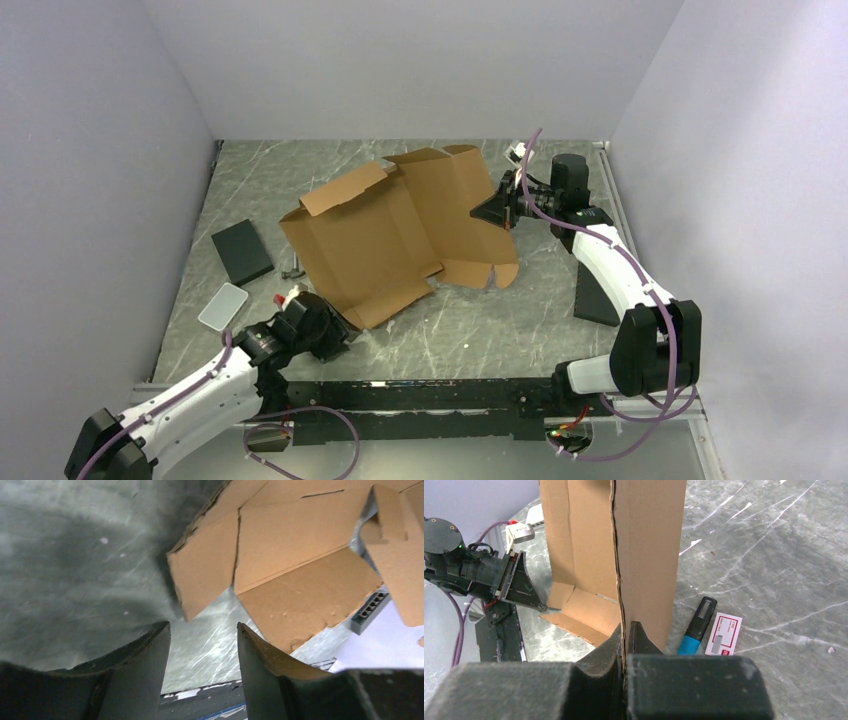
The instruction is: Fold the paper box
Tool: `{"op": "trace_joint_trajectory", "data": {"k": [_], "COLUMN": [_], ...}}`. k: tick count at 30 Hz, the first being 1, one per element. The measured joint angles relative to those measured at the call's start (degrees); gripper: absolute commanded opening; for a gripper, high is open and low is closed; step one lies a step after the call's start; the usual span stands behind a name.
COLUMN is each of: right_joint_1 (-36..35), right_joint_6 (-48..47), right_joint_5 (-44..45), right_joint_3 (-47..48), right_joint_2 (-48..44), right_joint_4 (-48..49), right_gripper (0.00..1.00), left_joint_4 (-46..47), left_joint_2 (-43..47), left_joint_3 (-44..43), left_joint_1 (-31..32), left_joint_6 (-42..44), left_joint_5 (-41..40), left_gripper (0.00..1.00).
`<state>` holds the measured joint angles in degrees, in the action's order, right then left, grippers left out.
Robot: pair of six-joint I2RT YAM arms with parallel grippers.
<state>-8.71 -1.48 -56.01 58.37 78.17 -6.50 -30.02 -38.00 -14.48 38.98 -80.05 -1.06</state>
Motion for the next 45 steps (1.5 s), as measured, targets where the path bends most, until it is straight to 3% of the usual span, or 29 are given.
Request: {"op": "trace_joint_trajectory", "data": {"k": [3,6,9,15,20,23,29,45], "right_joint_1": [0.0,0.0,0.0,0.0,0.0,0.0,0.0,0.0], "right_joint_6": [0.0,0.0,0.0,0.2,0.2,0.2,0.2,-0.5], "right_joint_5": [0.0,0.0,-0.1,-0.2,-0.2,-0.2,-0.1,1.8], "right_joint_3": [0.0,0.0,0.0,0.0,0.0,0.0,0.0,0.0], "right_joint_2": [0.1,0.1,0.1,0.1,0.1,0.1,0.1,0.2], "right_joint_4": [0.1,0.1,0.1,0.1,0.1,0.1,-0.1,-1.2], "right_gripper": [0.00,0.00,0.00,0.00,0.00,0.00,0.00,0.00], "left_joint_4": [5.1,7.6,6.6,4.8,4.9,4.9,4.3,-12.0], "left_joint_2": [-0.1,-0.1,0.8,6.4,7.5,7.5,11.7,29.0], "left_joint_3": [1.9,2.9,3.0,5.0,5.5,5.5,5.4,0.8], "left_joint_1": [0.0,0.0,0.0,0.0,0.0,0.0,0.0,0.0], "left_joint_6": [-2.0,-3.3,-4.1,-5.4,-5.2,-5.1,-4.9,-4.3], "left_joint_5": [-1.0,-2.8,-5.5,-10.9,-12.9,-13.0,-13.4,-13.4], "left_gripper": [0.53,0.43,0.39,0.20,0.15,0.00,0.00,0.00]}}
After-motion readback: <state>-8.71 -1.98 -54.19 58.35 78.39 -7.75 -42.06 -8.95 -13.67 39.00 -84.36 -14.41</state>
